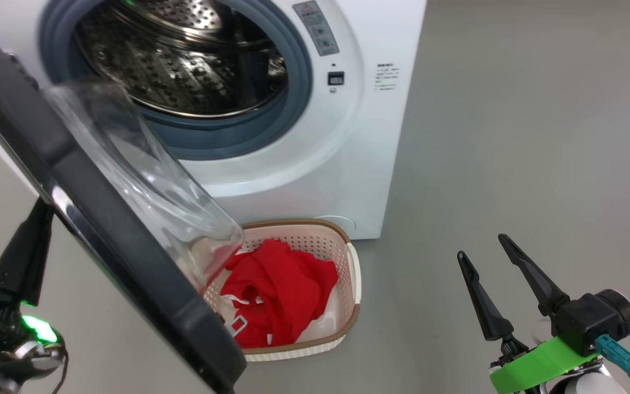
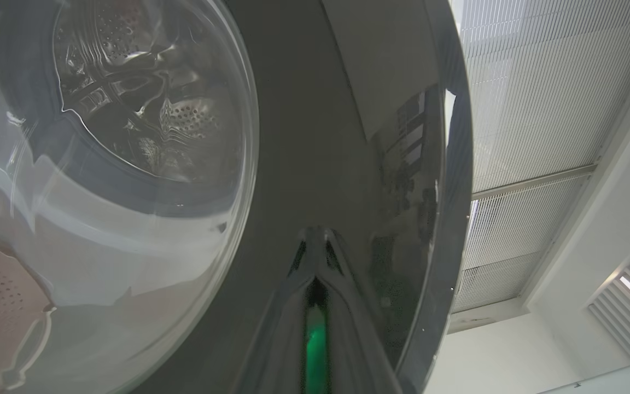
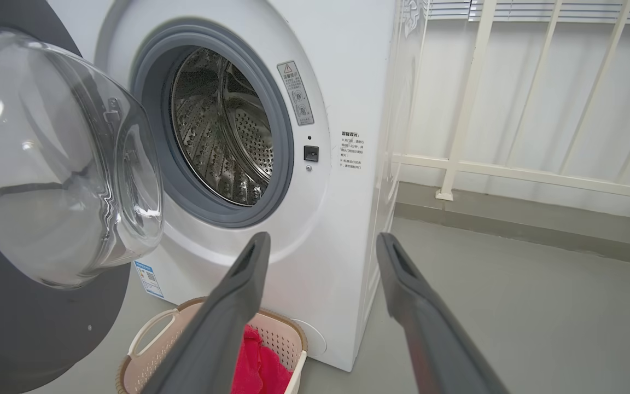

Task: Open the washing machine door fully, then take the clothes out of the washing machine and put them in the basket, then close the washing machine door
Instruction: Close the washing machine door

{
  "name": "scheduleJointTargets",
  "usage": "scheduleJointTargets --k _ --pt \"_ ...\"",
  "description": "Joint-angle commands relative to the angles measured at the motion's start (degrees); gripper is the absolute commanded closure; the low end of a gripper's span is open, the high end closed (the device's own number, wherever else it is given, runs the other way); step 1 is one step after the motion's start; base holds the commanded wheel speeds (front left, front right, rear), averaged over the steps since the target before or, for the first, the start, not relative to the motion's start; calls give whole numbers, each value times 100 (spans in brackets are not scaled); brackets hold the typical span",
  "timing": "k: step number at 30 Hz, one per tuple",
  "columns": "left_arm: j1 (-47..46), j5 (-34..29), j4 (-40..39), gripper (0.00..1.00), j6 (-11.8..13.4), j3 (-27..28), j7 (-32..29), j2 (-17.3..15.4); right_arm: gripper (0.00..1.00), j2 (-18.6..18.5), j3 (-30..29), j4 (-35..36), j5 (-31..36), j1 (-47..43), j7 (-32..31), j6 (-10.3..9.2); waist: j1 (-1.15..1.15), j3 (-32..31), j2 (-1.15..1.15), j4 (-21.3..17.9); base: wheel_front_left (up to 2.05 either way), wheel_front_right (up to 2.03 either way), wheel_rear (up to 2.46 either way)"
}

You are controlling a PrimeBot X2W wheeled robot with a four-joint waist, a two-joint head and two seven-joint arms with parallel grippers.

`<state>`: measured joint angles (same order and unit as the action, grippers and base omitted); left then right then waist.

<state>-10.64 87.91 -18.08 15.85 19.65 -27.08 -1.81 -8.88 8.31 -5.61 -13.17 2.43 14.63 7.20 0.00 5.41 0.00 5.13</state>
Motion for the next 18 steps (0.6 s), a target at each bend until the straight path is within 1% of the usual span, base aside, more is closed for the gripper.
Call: scheduleJointTargets --k 1,7,11,18 --pt "-281 79 -121 100 -76 51 31 -108 0 -53 137 143 -11 177 37 29 0 107 0 -153 0 0 0" --pt "-514 209 73 100 -99 -9 407 -107 0 -31 117 139 -11 243 37 29 0 198 0 -403 0 0 0" --pt "-648 309 167 100 -114 -39 550 -107 0 -25 101 135 -10 269 37 29 0 235 0 -499 0 0 0" --pt "-935 370 338 100 -193 -247 760 -107 0 -13 126 152 -21 335 37 29 0 395 0 -660 0 0 0"
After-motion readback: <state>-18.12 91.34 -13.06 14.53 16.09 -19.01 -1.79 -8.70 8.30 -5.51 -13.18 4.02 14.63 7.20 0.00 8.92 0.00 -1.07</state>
